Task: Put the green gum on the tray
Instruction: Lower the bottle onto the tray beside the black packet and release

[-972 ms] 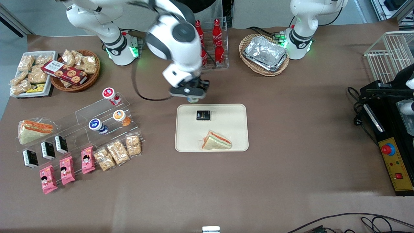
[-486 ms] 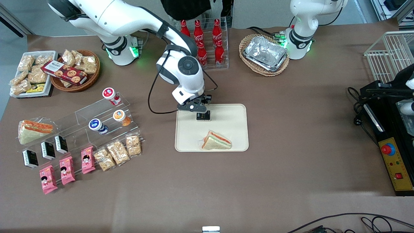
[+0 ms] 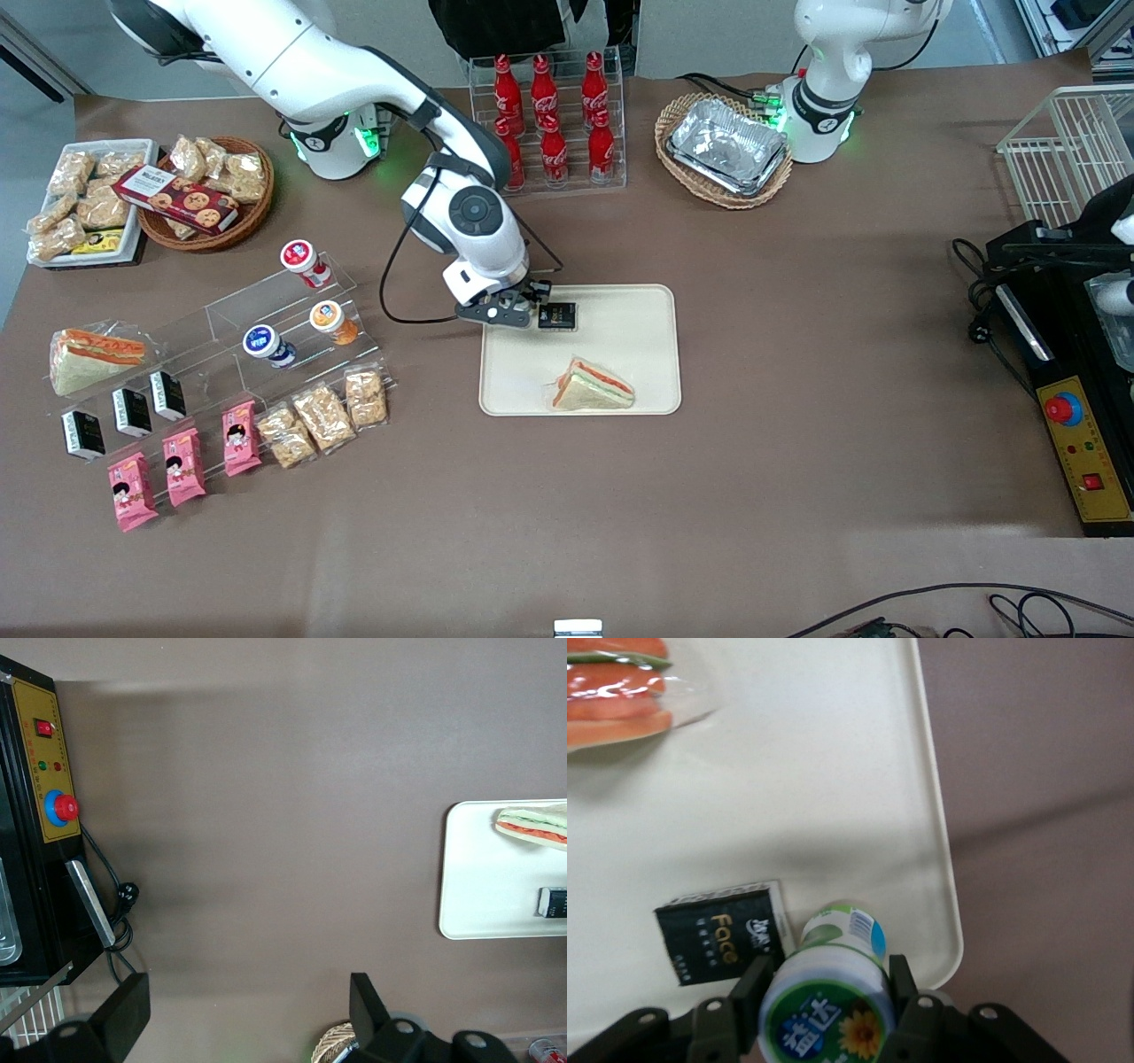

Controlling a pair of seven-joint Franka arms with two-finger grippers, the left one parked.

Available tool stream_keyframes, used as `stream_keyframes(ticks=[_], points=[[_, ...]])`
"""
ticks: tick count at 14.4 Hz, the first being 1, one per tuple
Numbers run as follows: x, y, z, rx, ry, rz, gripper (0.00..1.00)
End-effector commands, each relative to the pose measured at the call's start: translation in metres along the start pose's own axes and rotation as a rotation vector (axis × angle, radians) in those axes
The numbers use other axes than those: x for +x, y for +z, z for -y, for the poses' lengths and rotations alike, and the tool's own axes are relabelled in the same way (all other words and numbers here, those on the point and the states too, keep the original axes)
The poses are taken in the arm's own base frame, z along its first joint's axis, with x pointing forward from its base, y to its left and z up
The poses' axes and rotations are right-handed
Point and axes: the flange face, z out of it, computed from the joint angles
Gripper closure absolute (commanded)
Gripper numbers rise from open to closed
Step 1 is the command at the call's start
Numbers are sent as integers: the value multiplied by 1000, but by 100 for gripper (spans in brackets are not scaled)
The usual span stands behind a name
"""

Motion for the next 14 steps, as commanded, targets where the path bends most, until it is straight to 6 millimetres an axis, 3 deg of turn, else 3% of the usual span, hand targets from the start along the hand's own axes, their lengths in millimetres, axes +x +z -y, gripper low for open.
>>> stream_keyframes(ticks=[1, 2, 3, 4, 7, 9, 11, 14], points=[[-2, 15, -6, 12, 16, 12, 94], [-2, 20, -6, 14, 24, 19, 83], [2, 21, -8, 14, 45, 21, 37], [6, 21, -11, 14, 54, 21, 0], [7, 17, -11, 14, 53, 15, 0], [18, 3, -18, 22, 62, -6, 0], [28, -36, -25, 9, 72, -56, 0], [29, -128, -40, -80, -89, -146, 0]])
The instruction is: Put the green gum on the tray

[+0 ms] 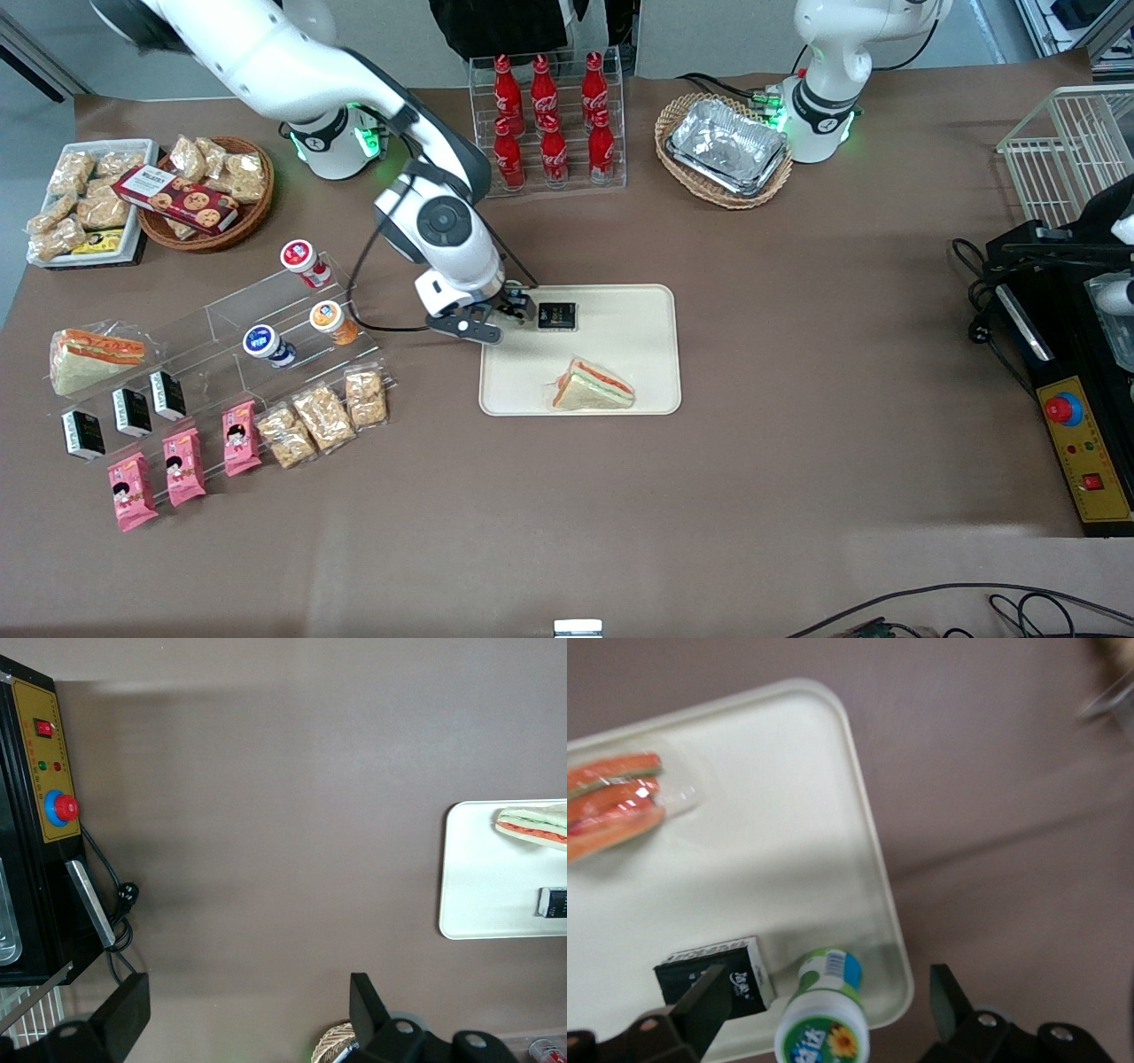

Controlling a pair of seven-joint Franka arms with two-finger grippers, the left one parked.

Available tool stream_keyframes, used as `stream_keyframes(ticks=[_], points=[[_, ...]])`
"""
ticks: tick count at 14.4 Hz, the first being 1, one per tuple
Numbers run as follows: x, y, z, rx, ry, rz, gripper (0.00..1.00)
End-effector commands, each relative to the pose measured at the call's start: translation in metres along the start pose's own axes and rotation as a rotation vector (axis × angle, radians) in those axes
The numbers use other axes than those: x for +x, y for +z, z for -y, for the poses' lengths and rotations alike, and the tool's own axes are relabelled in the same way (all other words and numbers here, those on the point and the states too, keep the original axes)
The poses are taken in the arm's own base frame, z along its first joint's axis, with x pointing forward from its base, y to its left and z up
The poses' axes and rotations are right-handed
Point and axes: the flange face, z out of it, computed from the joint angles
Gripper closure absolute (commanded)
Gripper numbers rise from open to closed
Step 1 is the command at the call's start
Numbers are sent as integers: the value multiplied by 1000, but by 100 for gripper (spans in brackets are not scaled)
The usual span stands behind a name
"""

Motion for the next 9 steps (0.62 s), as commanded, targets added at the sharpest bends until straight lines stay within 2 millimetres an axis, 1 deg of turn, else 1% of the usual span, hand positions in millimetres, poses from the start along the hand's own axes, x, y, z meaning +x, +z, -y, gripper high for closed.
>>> stream_keyframes(ticks=[1, 3, 4, 5, 6, 7, 9], points=[[13, -115, -31, -103, -156, -105, 0], [46, -164, -65, -104, -158, -72, 0], [65, -186, -86, -92, -191, -55, 0], [92, -205, -116, -89, -227, -61, 0], [116, -216, -145, -87, -229, -67, 0], [132, -226, -170, -89, -214, -71, 0], [152, -246, -203, -13, -124, -66, 0]])
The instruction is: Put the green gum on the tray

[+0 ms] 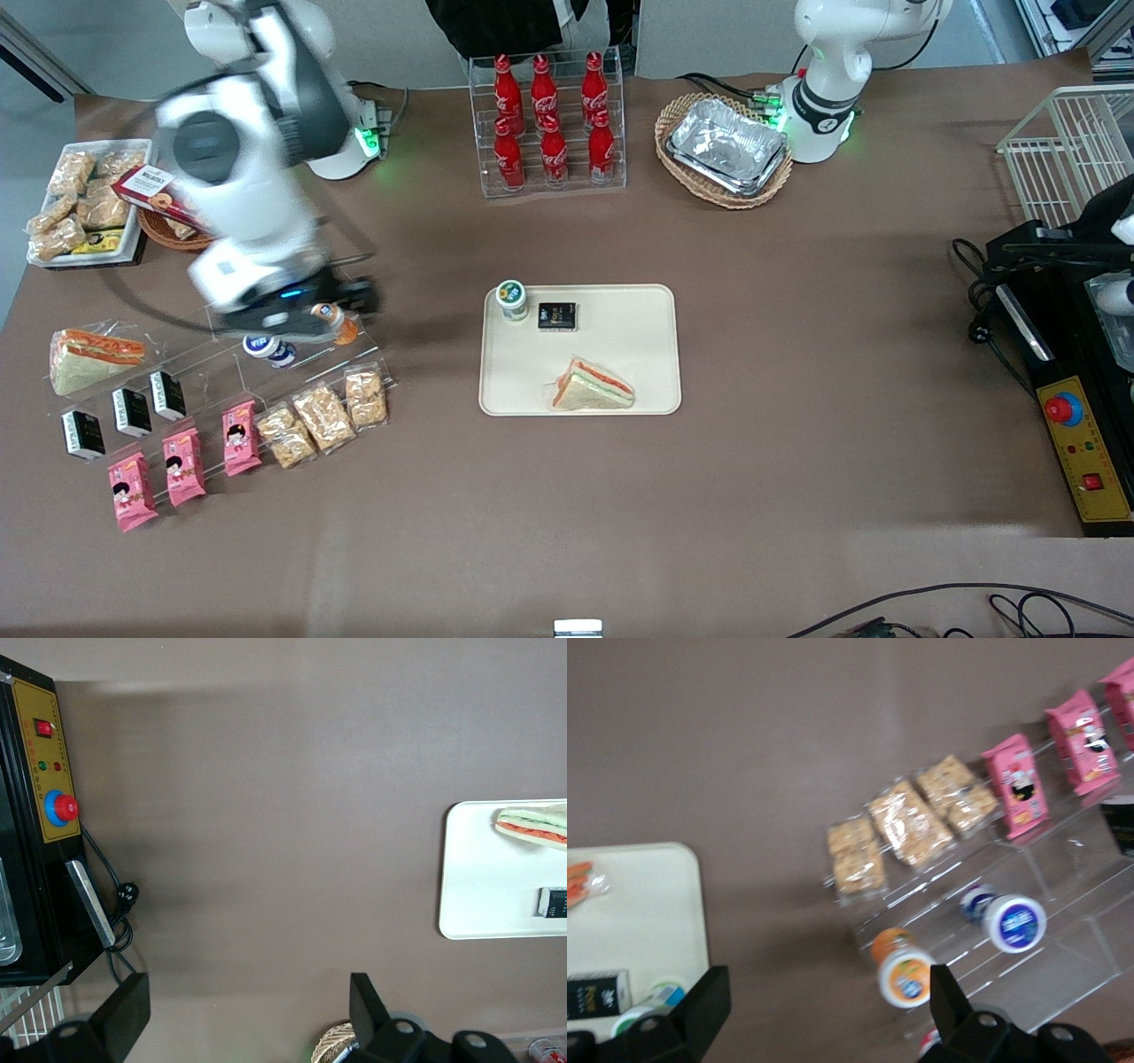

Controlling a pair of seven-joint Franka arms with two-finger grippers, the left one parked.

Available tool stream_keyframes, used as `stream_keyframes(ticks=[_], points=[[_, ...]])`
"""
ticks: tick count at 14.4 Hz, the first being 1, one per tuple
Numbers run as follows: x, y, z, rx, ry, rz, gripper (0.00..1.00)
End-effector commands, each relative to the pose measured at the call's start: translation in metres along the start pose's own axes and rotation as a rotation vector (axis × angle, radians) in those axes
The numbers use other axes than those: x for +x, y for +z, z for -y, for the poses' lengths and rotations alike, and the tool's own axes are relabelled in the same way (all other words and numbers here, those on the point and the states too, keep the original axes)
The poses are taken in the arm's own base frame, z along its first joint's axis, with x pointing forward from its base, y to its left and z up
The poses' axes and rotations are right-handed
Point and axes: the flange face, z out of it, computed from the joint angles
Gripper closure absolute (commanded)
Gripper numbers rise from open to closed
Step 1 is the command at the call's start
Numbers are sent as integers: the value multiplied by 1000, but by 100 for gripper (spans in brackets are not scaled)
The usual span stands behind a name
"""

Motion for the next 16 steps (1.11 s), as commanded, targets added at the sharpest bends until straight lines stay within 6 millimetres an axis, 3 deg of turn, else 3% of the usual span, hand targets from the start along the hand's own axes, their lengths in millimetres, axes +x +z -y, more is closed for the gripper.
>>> stream_keyframes(ticks=[1, 2, 3, 6, 8, 10, 12, 16], points=[[26, -24, -57, 113, 104, 30, 0], [32, -33, -71, 123, 104, 32, 0], [39, -39, -97, 119, 93, 29, 0], [49, -32, -189, 160, -23, 58, 0], [51, -31, -229, 161, -65, 46, 0], [53, -45, -251, 148, -56, 31, 0], [60, -60, -255, 128, -54, 13, 0], [56, -62, -254, 125, -50, 30, 0]])
